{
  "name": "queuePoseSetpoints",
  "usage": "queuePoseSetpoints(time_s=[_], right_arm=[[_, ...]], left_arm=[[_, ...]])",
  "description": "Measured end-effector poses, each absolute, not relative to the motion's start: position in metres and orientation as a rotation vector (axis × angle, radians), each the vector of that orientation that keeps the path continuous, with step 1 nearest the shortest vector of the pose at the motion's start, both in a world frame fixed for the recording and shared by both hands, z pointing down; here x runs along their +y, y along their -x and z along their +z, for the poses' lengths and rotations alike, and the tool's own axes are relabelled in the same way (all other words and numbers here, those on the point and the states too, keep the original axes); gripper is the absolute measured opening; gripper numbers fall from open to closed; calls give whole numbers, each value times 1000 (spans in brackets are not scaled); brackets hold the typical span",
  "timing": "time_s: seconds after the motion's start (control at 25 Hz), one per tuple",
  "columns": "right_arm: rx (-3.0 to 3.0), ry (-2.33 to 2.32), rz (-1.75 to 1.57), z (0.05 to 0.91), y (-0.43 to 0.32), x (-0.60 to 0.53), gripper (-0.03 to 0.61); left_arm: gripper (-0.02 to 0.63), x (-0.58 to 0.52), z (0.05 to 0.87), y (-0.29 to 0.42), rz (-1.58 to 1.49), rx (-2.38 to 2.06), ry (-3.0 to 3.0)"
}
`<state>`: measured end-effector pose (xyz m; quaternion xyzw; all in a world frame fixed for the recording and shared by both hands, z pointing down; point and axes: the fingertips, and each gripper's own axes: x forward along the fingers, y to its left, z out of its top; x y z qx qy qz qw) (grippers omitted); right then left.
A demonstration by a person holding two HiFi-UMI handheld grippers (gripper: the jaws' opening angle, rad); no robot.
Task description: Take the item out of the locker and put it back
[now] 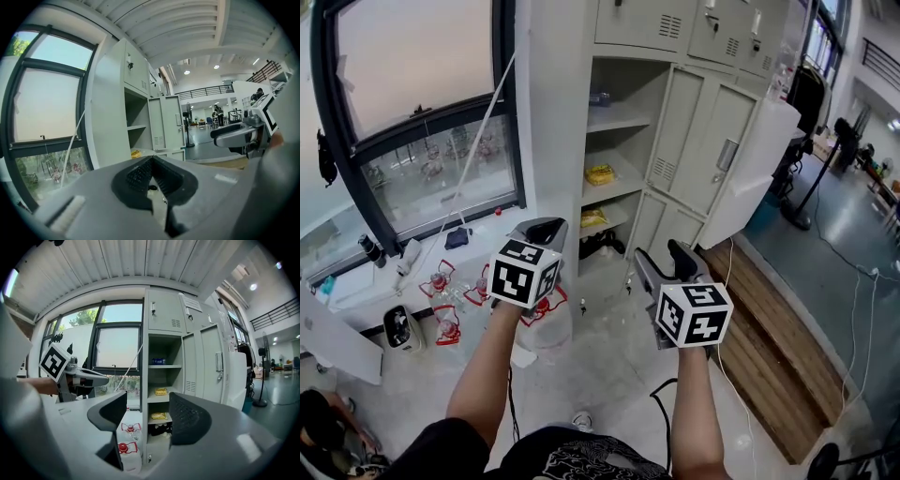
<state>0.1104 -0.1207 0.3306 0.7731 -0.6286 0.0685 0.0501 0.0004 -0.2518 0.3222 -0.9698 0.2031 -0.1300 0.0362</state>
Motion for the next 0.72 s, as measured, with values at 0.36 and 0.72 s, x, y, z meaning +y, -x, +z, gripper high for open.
queuePoseSetpoints(time_s=[0.36,0.72], right_arm=[[-1922,-2349,219,335,-127,-158,307],[-1925,-2354,225,341,-145,-184,307]], left_arm=[[8,-286,325,-17,-406,631,2994],[8,-312,332,-34,-420,640,3009]])
